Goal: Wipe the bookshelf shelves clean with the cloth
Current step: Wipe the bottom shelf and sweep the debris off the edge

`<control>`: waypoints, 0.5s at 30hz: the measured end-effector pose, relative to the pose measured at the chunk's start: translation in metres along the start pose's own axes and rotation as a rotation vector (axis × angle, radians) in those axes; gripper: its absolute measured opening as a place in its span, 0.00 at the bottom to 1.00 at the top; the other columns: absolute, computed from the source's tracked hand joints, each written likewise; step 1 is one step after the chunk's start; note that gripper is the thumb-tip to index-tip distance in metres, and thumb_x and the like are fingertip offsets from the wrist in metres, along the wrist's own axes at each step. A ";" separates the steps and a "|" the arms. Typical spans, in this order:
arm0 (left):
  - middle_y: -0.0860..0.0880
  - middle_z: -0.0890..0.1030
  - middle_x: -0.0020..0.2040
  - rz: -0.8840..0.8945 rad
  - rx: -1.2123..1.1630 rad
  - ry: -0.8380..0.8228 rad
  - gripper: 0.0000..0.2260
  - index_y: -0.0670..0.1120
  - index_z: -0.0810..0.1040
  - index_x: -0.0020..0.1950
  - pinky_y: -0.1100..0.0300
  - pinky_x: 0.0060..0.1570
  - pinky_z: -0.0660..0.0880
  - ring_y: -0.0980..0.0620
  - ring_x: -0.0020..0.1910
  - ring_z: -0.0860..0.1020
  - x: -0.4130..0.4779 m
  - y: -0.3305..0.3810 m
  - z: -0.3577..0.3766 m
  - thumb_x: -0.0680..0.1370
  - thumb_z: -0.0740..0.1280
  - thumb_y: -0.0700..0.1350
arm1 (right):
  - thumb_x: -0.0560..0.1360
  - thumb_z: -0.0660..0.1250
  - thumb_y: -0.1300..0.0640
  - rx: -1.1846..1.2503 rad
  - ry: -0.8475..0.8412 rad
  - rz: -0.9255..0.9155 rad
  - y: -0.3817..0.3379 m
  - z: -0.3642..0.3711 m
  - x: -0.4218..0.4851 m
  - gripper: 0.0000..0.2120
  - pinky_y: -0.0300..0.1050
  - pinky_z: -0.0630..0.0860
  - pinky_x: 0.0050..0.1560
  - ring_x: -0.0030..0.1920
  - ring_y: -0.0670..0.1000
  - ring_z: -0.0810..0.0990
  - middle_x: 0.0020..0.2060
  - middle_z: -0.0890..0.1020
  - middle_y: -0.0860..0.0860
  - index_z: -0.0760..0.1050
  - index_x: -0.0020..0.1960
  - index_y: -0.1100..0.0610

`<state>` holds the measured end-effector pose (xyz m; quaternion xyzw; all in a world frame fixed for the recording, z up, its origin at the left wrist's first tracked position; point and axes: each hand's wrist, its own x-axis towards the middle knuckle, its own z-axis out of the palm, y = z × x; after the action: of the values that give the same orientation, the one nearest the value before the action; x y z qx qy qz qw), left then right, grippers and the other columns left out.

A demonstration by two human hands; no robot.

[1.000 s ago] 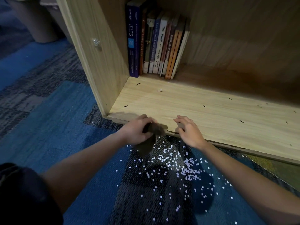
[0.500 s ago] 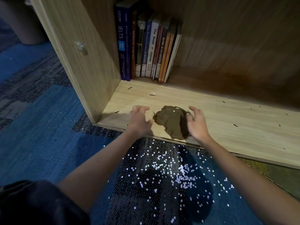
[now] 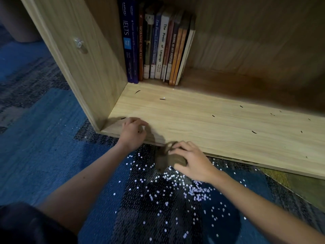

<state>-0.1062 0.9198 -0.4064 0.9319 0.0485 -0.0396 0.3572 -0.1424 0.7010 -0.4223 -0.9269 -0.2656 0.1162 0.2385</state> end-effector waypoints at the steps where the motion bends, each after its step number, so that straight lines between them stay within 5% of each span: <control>1: 0.44 0.69 0.66 -0.001 0.008 0.003 0.12 0.46 0.76 0.60 0.54 0.67 0.59 0.44 0.68 0.62 -0.003 0.002 -0.002 0.77 0.62 0.39 | 0.75 0.64 0.52 0.182 -0.055 0.053 -0.005 -0.004 -0.004 0.14 0.44 0.70 0.60 0.56 0.44 0.70 0.57 0.71 0.45 0.73 0.60 0.51; 4: 0.45 0.68 0.67 0.040 0.072 -0.015 0.12 0.46 0.76 0.61 0.53 0.68 0.58 0.44 0.68 0.62 -0.011 0.007 -0.004 0.78 0.61 0.40 | 0.75 0.62 0.47 0.372 -0.138 0.241 -0.004 -0.019 -0.006 0.15 0.41 0.75 0.51 0.49 0.46 0.73 0.49 0.71 0.45 0.73 0.58 0.53; 7: 0.46 0.69 0.66 0.106 0.121 -0.030 0.12 0.46 0.76 0.60 0.56 0.67 0.57 0.47 0.68 0.64 -0.017 0.011 -0.003 0.78 0.61 0.40 | 0.76 0.62 0.46 0.404 -0.300 0.303 -0.005 -0.020 -0.009 0.10 0.33 0.69 0.40 0.39 0.42 0.74 0.38 0.73 0.41 0.76 0.50 0.51; 12: 0.49 0.71 0.65 0.161 0.140 -0.053 0.13 0.43 0.75 0.61 0.61 0.66 0.51 0.55 0.70 0.61 -0.022 0.014 -0.004 0.78 0.61 0.38 | 0.73 0.67 0.52 0.299 -0.146 0.289 -0.012 -0.021 0.002 0.13 0.46 0.71 0.59 0.55 0.51 0.75 0.54 0.77 0.50 0.77 0.56 0.53; 15: 0.48 0.70 0.66 0.145 0.167 -0.092 0.14 0.45 0.74 0.61 0.54 0.68 0.54 0.50 0.70 0.62 -0.023 0.009 -0.001 0.77 0.61 0.39 | 0.71 0.70 0.56 0.314 -0.111 0.269 -0.014 -0.032 0.008 0.11 0.49 0.71 0.62 0.53 0.48 0.76 0.51 0.79 0.47 0.79 0.53 0.51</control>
<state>-0.1276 0.9122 -0.3968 0.9567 -0.0389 -0.0605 0.2819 -0.1312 0.7037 -0.3887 -0.8976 -0.1307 0.2377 0.3474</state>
